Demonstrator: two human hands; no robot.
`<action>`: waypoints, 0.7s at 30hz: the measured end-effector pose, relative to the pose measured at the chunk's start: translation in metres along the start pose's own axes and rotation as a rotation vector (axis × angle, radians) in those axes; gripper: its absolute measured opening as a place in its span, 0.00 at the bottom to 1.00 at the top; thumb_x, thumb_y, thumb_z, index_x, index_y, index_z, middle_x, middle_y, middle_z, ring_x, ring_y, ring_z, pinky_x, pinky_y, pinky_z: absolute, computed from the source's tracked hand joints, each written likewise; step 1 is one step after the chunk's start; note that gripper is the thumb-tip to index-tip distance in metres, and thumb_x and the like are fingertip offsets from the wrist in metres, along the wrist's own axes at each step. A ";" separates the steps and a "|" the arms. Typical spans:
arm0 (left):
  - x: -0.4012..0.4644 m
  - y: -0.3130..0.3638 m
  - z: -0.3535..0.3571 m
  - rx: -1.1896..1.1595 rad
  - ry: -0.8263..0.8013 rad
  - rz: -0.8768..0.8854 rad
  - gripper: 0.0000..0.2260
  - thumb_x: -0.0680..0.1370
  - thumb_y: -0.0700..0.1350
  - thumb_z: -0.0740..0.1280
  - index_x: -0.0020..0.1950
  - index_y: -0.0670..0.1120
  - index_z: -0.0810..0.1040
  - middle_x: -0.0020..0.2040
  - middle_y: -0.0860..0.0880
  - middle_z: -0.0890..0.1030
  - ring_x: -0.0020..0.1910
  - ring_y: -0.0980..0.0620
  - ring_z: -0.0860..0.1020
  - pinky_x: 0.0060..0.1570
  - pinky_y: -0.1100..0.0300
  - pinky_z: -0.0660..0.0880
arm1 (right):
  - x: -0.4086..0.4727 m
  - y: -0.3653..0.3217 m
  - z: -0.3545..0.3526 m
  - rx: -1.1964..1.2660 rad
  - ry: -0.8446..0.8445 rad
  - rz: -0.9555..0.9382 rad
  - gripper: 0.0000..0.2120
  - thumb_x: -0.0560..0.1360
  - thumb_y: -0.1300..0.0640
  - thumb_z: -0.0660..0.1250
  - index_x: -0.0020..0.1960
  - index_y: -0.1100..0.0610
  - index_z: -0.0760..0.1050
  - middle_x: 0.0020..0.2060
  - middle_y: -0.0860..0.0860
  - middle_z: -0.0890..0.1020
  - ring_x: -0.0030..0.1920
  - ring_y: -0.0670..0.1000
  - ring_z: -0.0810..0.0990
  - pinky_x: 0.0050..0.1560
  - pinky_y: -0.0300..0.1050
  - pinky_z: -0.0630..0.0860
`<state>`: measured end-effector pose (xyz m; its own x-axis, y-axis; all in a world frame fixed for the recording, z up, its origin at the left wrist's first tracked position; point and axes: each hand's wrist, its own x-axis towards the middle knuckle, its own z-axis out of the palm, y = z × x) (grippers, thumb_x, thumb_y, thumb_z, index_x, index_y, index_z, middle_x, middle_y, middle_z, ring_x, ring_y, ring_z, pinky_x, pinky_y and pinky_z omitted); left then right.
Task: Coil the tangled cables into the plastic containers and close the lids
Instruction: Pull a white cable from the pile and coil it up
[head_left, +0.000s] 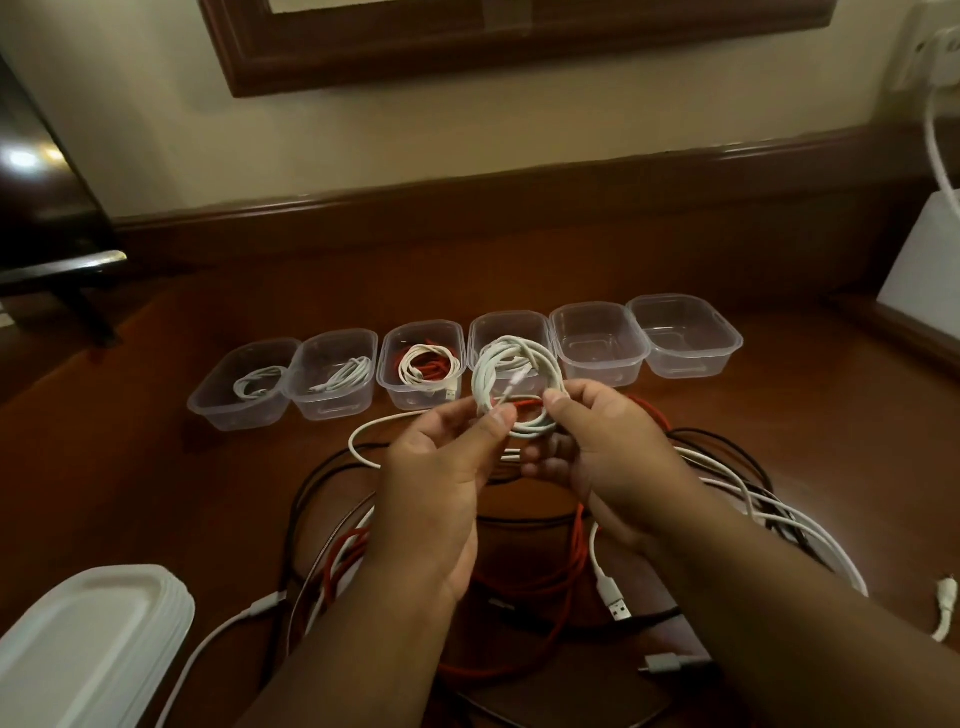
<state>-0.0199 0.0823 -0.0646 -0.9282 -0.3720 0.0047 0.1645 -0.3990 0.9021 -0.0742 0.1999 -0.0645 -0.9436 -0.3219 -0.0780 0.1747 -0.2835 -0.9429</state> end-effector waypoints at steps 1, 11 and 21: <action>-0.001 -0.001 0.000 0.006 -0.001 0.001 0.22 0.63 0.42 0.74 0.56 0.39 0.80 0.50 0.42 0.86 0.51 0.48 0.85 0.45 0.62 0.80 | 0.000 -0.001 0.000 -0.035 0.017 -0.009 0.08 0.83 0.59 0.59 0.59 0.60 0.73 0.34 0.52 0.83 0.30 0.49 0.80 0.32 0.43 0.78; -0.004 -0.003 0.002 0.082 -0.018 0.020 0.13 0.70 0.38 0.72 0.54 0.43 0.78 0.45 0.43 0.85 0.44 0.45 0.83 0.52 0.44 0.78 | -0.005 0.000 0.003 -0.181 0.011 -0.007 0.08 0.83 0.59 0.57 0.57 0.57 0.75 0.37 0.53 0.82 0.30 0.49 0.80 0.33 0.46 0.77; 0.005 -0.004 -0.007 0.566 -0.005 0.277 0.06 0.80 0.46 0.66 0.54 0.58 0.75 0.47 0.58 0.85 0.48 0.60 0.83 0.52 0.56 0.79 | -0.002 -0.005 -0.004 0.016 -0.065 0.075 0.16 0.82 0.50 0.60 0.59 0.61 0.76 0.38 0.54 0.81 0.31 0.51 0.77 0.33 0.45 0.76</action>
<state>-0.0226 0.0766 -0.0711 -0.8783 -0.3935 0.2716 0.1981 0.2175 0.9557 -0.0747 0.2055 -0.0613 -0.9074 -0.4008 -0.1268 0.2493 -0.2701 -0.9300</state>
